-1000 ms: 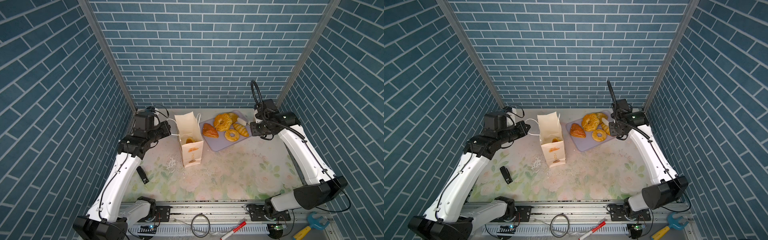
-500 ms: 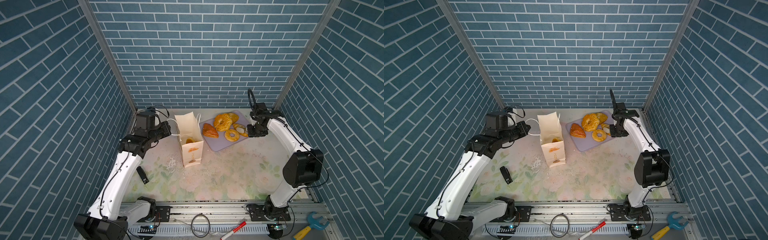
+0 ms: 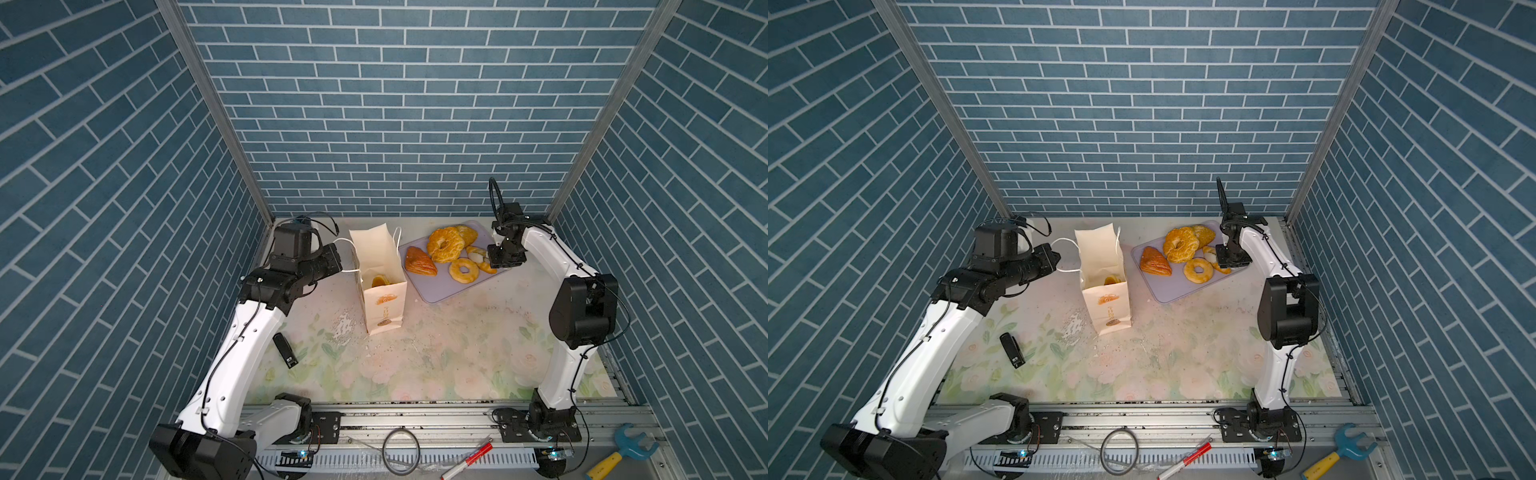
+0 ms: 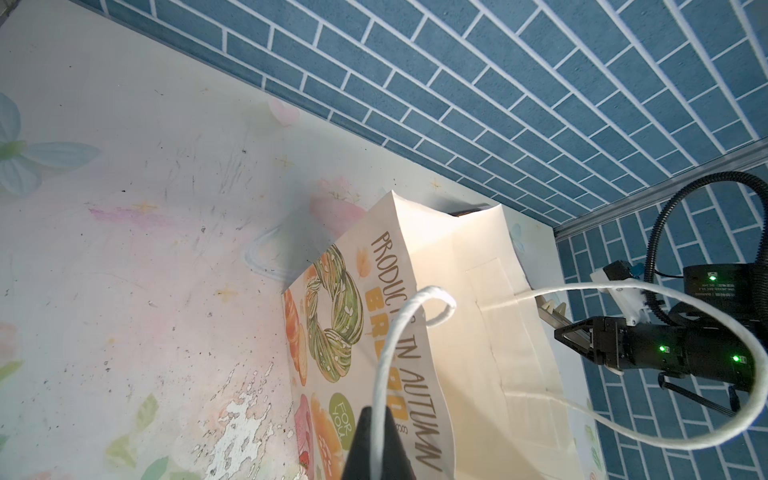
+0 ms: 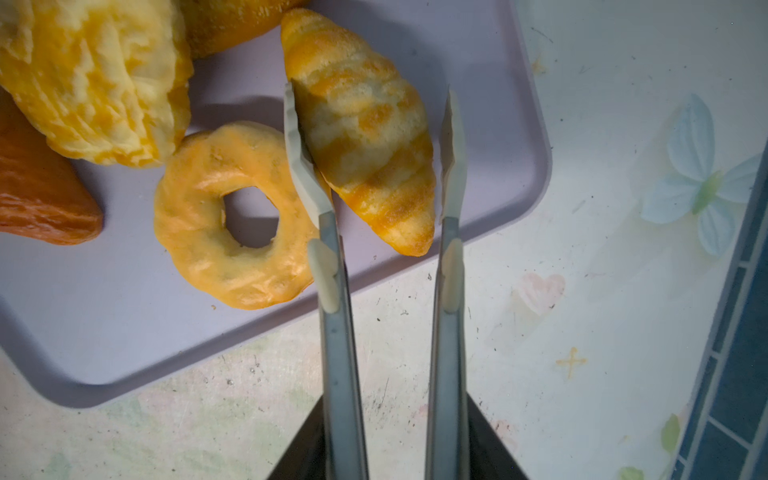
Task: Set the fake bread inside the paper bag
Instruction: 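Pinch the striped croissant with the tongs and lift it, then carry the pinched croissant with the tongs over the paper bag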
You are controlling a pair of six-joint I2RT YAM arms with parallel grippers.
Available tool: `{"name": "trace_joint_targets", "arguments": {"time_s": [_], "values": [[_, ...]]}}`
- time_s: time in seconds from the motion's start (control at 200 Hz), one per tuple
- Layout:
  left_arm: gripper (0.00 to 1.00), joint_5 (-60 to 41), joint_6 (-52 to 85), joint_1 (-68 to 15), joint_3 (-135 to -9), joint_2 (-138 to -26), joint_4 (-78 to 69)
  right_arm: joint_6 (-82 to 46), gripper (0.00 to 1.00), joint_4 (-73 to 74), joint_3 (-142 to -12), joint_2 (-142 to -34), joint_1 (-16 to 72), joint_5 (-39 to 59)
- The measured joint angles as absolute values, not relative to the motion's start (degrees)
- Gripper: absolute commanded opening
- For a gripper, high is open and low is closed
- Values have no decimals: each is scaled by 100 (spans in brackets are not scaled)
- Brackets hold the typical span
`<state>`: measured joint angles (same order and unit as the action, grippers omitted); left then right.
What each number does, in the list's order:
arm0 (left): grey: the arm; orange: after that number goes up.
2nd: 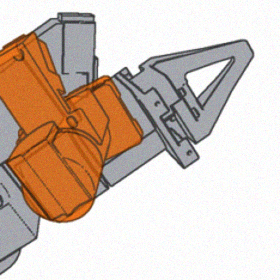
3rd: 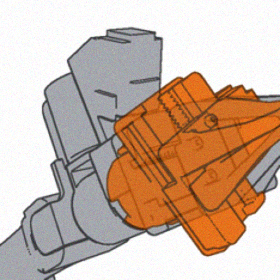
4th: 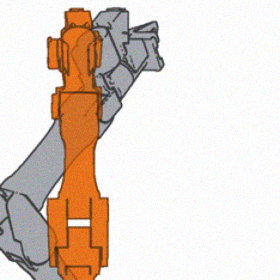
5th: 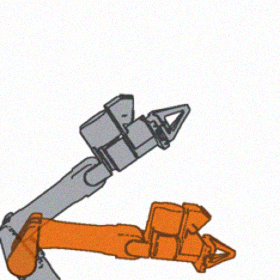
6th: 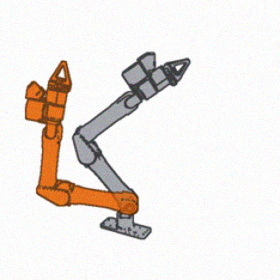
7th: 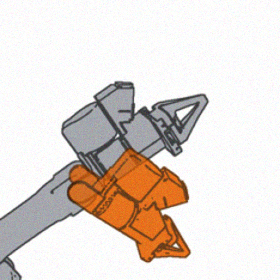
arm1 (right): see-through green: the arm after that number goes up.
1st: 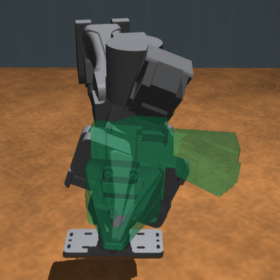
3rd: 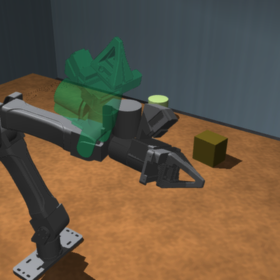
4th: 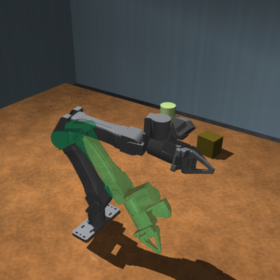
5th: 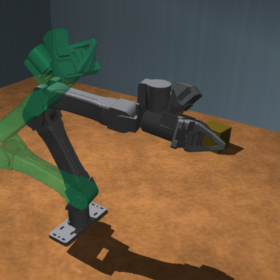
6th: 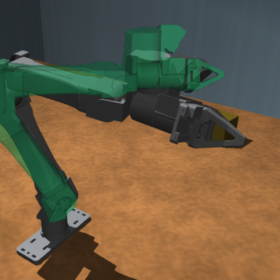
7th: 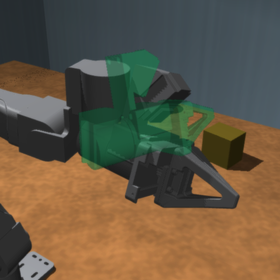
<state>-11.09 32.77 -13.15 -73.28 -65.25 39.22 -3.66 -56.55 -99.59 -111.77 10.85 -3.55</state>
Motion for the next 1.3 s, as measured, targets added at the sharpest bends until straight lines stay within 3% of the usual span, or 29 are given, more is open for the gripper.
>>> {"name": "trace_joint_targets", "arguments": {"time_s": [0.395, 0.83, 1.025, 1.3], "values": [[0, -1057, 3277, -1315, -7336, -6523, 3924, -246, 25, -5660, -9970, -11078, 1074, -458], [0, -1144, 3282, -1315, -7336, -6434, 3909, -753, 21, -6361, -10831, -9511, 1232, -552], [0, -1179, 3326, -1315, -7336, -6427, 3870, -878, 21, -6591, -12147, -9161, 2235, -322], [0, -1186, 3393, -1317, -7334, -6372, 3870, -849, 19, -6663, -13970, -9518, 3684, 274]]}}
